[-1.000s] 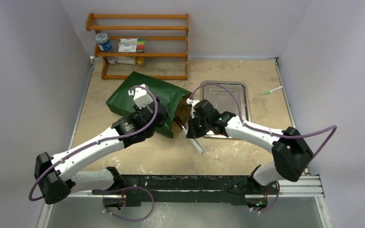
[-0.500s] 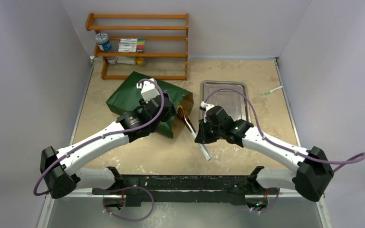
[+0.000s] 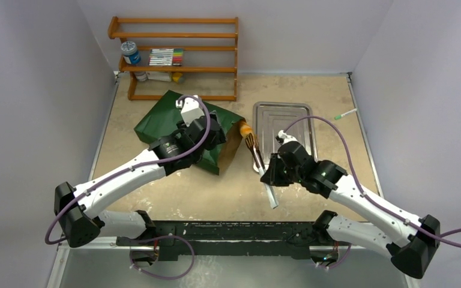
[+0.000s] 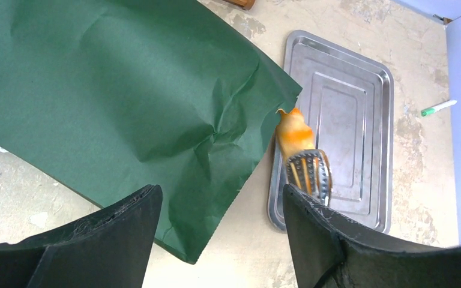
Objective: Take the fake bread out of the paper bag
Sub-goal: Take out the fake bread from the paper bag, then place the fake bread in the container.
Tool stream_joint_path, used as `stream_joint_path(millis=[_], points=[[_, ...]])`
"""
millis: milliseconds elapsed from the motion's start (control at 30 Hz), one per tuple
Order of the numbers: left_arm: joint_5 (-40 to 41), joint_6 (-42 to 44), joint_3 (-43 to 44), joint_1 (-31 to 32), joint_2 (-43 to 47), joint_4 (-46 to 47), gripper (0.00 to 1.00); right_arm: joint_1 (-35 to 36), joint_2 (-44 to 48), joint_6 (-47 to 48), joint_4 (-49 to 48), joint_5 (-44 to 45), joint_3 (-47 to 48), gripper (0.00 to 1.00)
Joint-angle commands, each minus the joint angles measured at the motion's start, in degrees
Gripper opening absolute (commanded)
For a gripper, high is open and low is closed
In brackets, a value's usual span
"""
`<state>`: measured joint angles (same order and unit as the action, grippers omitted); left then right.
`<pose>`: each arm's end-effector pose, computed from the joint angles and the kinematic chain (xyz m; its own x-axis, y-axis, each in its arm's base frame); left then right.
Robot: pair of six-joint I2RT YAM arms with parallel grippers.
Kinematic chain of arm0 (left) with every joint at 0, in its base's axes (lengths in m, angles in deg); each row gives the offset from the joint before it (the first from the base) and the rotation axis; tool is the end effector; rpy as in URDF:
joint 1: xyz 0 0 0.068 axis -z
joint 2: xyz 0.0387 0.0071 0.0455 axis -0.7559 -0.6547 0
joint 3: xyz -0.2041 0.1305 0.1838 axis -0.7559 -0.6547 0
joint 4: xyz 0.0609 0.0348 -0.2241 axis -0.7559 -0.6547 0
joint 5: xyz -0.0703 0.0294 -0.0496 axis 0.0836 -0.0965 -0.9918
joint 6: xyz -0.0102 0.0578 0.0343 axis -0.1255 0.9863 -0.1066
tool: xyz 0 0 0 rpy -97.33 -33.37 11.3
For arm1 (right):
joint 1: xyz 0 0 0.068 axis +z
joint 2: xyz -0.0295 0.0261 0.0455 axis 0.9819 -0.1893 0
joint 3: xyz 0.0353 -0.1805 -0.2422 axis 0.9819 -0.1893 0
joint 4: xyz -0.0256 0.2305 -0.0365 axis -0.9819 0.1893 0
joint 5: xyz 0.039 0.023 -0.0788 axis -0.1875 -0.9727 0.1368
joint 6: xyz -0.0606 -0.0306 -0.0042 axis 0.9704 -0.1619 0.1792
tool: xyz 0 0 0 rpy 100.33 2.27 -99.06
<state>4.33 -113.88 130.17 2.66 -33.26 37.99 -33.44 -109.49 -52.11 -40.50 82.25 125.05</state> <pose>0.1749 -0.1678 0.3633 -0.4840 -0.4114 -0.7723 -0.1127 0.9045 -0.4113 0.1190 0.1180 0.2936 -0.8073 0.1269 -0.5764 -0.2037 0.8567 0.4738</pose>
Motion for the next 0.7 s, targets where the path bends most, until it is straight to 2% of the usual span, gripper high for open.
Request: stream_joint_path(millis=[0,333,500,667], points=[[1.0,1.95,3.05,-0.34,-1.53,-0.46,0.75,0.23,3.65,-5.72,5.29,6.16,0.93,0.0],[-1.62,7.91,4.78,-0.79,-6.84,-1.88,0.84,0.25,4.88,-10.36,11.85,12.42,4.01,0.0],[-0.56,10.76,7.82,-0.79,-11.38,-5.2,0.86,0.19,-0.97,-10.3,8.77,12.82,4.52,0.0],[1.02,13.33,11.54,-0.51,-16.21,-7.75,0.87,-0.85,-10.37,-5.86,4.15,15.38,7.85,0.0]])
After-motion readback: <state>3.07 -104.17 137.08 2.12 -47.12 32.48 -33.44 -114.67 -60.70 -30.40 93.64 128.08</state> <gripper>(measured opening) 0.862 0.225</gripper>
